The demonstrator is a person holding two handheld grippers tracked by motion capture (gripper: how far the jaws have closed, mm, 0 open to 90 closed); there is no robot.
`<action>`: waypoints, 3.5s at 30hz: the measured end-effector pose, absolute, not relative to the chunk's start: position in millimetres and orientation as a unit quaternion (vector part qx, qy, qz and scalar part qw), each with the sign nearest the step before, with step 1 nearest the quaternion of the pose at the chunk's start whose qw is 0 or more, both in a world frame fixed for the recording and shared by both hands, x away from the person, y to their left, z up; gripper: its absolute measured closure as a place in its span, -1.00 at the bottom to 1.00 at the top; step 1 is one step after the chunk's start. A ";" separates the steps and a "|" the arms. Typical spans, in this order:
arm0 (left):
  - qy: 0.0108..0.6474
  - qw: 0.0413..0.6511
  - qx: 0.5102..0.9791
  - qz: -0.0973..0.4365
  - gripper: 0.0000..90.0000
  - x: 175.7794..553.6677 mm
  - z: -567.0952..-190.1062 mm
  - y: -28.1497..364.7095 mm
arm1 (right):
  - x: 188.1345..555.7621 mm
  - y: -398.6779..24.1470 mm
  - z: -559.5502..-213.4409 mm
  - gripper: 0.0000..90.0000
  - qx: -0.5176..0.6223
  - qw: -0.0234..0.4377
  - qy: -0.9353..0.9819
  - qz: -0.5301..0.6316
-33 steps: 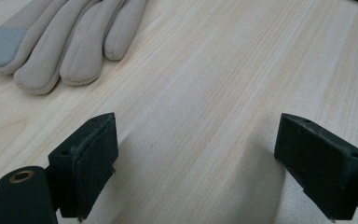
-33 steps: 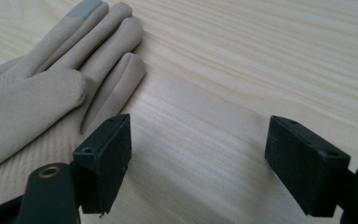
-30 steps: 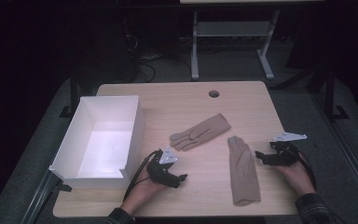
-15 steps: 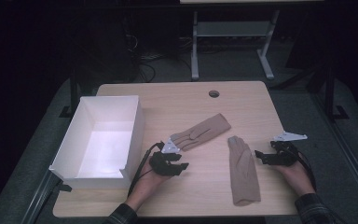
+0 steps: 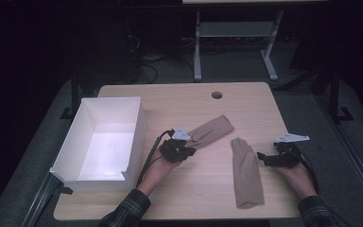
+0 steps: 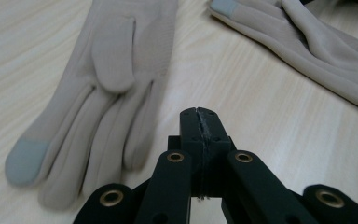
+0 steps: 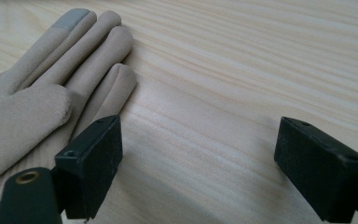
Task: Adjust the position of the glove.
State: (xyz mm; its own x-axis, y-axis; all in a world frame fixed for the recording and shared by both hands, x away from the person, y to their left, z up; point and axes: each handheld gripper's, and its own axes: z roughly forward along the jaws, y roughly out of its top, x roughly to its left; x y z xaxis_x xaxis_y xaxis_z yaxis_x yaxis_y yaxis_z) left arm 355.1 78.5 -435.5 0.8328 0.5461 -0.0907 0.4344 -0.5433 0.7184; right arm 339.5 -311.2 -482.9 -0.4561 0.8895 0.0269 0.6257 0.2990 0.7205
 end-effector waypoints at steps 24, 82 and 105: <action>0.275 0.375 0.880 0.096 0.99 418.1 -457.2 23.9 | 339.1 -310.5 -482.9 -0.67 0.481 0.191 0.784 0.342; 0.280 0.365 0.886 0.048 0.99 349.2 -443.6 67.4 | 338.5 -310.1 -482.9 -0.67 0.475 0.190 0.787 0.344; 0.254 0.363 0.896 0.023 1.00 367.8 -464.4 13.8 | 338.2 -309.9 -482.9 -0.67 0.472 0.188 0.789 0.345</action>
